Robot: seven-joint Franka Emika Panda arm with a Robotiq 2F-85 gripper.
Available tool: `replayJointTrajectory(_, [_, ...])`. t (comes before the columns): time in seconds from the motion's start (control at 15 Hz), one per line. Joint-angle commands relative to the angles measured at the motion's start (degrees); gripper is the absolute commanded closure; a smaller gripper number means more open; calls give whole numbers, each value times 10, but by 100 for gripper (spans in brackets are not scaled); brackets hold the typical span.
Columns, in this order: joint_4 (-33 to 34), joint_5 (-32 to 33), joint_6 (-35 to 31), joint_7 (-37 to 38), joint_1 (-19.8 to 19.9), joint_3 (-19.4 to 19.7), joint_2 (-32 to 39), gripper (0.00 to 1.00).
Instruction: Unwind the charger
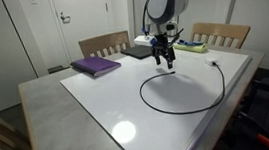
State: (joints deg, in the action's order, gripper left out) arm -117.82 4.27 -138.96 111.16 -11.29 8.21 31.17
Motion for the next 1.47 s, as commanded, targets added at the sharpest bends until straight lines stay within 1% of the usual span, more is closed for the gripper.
replayJointTrajectory(0.0, [-17,15,-4,17,-8,2,-9,0])
replayJointTrajectory(0.27, [-70,34,-22,40,-21,8,-34,0])
replayJointTrajectory(0.53, [-144,61,-88,49,-18,15,-68,0])
replayJointTrajectory(0.67, [-186,47,-153,47,-8,13,-85,0])
replayJointTrajectory(0.8, [-230,21,-239,50,-1,9,-99,0])
replayJointTrajectory(0.87, [-253,12,-288,52,-1,11,-103,0])
replayJointTrajectory(1.0, [-288,-9,-357,38,-4,15,-109,0])
replayJointTrajectory(1.07, [-302,-25,-380,20,3,8,-111,0])
replayJointTrajectory(1.2, [-319,-54,-403,-15,13,-5,-113,0])
replayJointTrajectory(1.4, [-322,-96,-412,-74,41,-38,-111,0])
